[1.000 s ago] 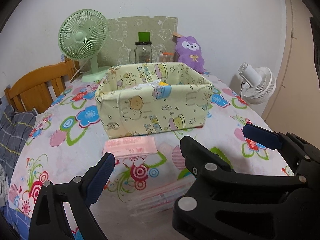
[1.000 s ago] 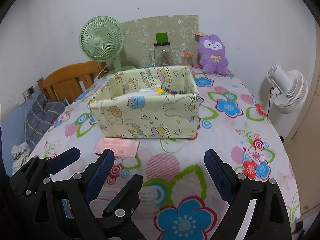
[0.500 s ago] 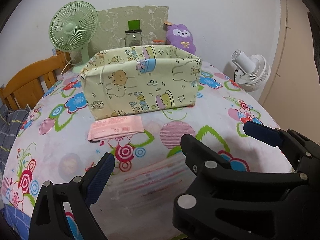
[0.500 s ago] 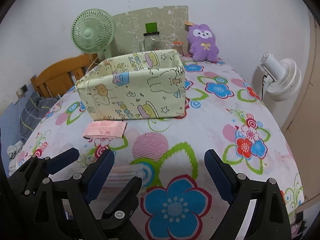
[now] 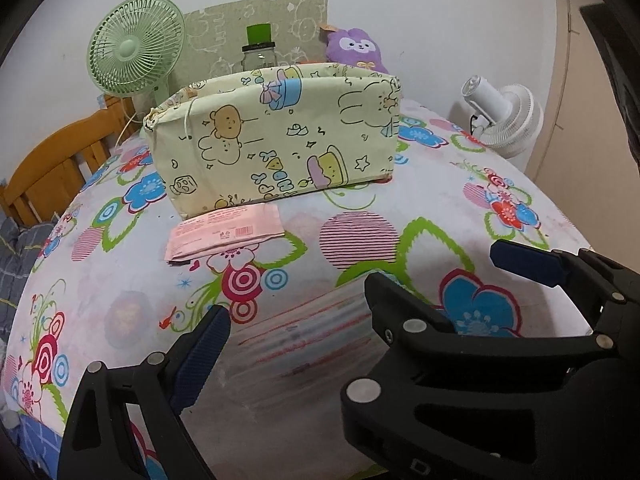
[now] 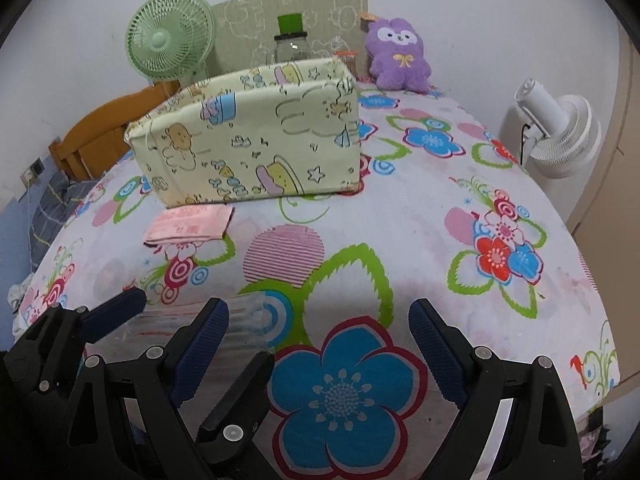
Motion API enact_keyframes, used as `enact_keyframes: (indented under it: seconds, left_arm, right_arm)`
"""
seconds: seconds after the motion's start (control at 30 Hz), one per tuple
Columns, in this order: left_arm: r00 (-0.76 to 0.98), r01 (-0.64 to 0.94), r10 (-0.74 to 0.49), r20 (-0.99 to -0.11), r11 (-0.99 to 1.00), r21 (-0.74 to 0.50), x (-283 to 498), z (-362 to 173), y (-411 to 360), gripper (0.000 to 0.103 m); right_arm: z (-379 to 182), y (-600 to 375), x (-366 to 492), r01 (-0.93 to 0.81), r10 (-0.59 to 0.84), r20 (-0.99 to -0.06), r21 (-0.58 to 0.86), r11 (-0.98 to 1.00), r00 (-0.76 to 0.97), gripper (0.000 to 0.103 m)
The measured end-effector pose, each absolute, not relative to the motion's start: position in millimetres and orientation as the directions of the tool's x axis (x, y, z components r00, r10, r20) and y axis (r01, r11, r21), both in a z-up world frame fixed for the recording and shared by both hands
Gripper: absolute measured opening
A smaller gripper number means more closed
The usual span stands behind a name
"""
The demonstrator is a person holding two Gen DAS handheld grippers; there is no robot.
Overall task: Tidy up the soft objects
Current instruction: 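Move the left tool down to the clear plastic bags beside the pink packet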
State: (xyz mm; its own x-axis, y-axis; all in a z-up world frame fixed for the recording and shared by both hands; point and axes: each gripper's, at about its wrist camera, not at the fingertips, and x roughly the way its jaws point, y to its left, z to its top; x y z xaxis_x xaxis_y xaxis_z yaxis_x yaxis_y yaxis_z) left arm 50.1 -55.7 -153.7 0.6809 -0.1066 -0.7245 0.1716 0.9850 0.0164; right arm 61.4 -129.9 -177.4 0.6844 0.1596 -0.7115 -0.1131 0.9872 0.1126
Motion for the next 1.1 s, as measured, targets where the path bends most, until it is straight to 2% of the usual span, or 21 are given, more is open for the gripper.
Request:
enact_keyframes:
  seconds: [0.87,1.1]
  left_arm:
    - [0.661,0.205,-0.132,-0.738,0.979,0.008,62.2,-161.5,-62.0,0.083]
    - [0.655,0.212,-0.156,-0.739,0.977,-0.017,57.6,-160.5,-62.5,0.07]
  right_arm:
    - [-185.1,-135.5,80.6,-0.069,0.145,-0.729,0.134,0.989,0.668,0.093]
    - [-185.2,-139.4,74.5,-0.062,0.14,-0.728,0.134,0.989,0.671,0.093]
